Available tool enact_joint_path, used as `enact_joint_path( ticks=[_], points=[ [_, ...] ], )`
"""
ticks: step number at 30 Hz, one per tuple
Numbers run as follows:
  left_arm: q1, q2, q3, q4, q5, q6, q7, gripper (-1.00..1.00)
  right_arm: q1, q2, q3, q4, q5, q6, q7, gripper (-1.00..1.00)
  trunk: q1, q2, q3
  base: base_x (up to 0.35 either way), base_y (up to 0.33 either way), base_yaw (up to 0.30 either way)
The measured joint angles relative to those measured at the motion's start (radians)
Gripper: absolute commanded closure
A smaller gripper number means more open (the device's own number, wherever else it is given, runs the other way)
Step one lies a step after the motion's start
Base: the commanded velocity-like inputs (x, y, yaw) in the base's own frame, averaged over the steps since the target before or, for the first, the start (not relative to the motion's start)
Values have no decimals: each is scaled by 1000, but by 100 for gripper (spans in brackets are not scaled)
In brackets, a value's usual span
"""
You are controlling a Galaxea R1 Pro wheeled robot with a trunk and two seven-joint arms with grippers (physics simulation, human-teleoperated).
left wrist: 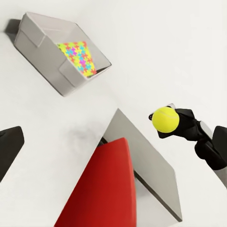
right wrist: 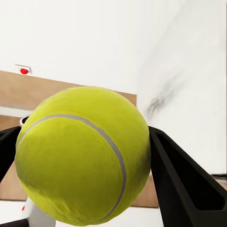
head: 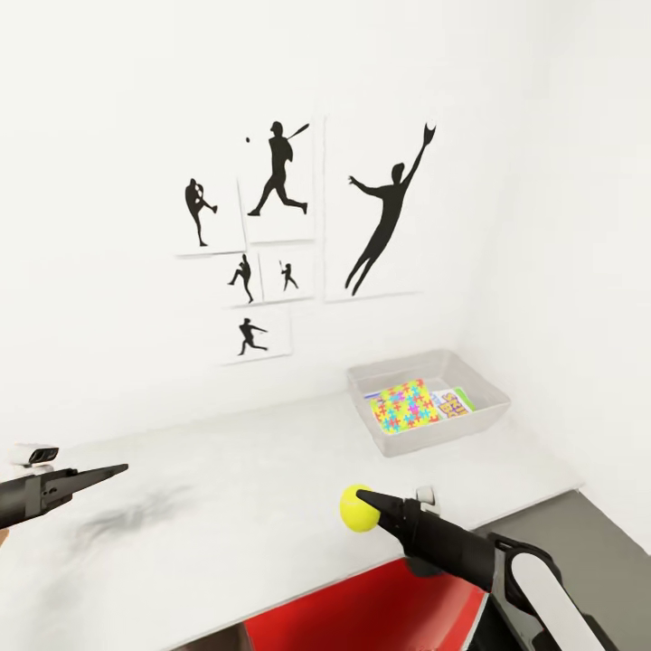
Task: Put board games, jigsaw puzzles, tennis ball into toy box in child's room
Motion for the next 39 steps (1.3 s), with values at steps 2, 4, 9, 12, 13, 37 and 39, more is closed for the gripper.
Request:
enact_joint_path(
  ticks=[2, 4, 9, 12, 13, 37, 39],
  points=[
    [0, 0, 0, -1, 0, 0, 0, -100, 0, 0, 0, 0, 0, 0, 0, 100, 0, 0, 1, 0, -109, -70],
    [0, 0, 0, -2, 0, 0, 0, -100, 0, -1, 0, 0, 0, 0, 0, 100, 0, 0, 1, 0, -49, -32],
    [0, 0, 0, -2, -1, 0, 0, -100, 0, 0, 0, 0, 0, 0, -1, 100, 0, 0, 2, 78, -115, -10],
    [0, 0, 0, -1, -1, 0, 0, -100, 0, 1, 0, 0, 7, -2, -1, 100, 0, 0, 2, 93, -96, -2],
    [0, 0, 0, -1, -1, 0, 0, -100, 0, 1, 0, 0, 17, -2, -1, 100, 0, 0, 2, 56, -55, -1],
    [0, 0, 1, 0, -1, 0, 0, -100, -1, 3, -7, 2, 98, -2, 1, 100, 0, 0, 2, 67, -42, 0],
    [0, 0, 2, 0, -1, 0, 0, -100, -1, 3, -7, 2, 98, -2, 1, 100, 0, 0, 2, 80, 0, 0]
  ],
)
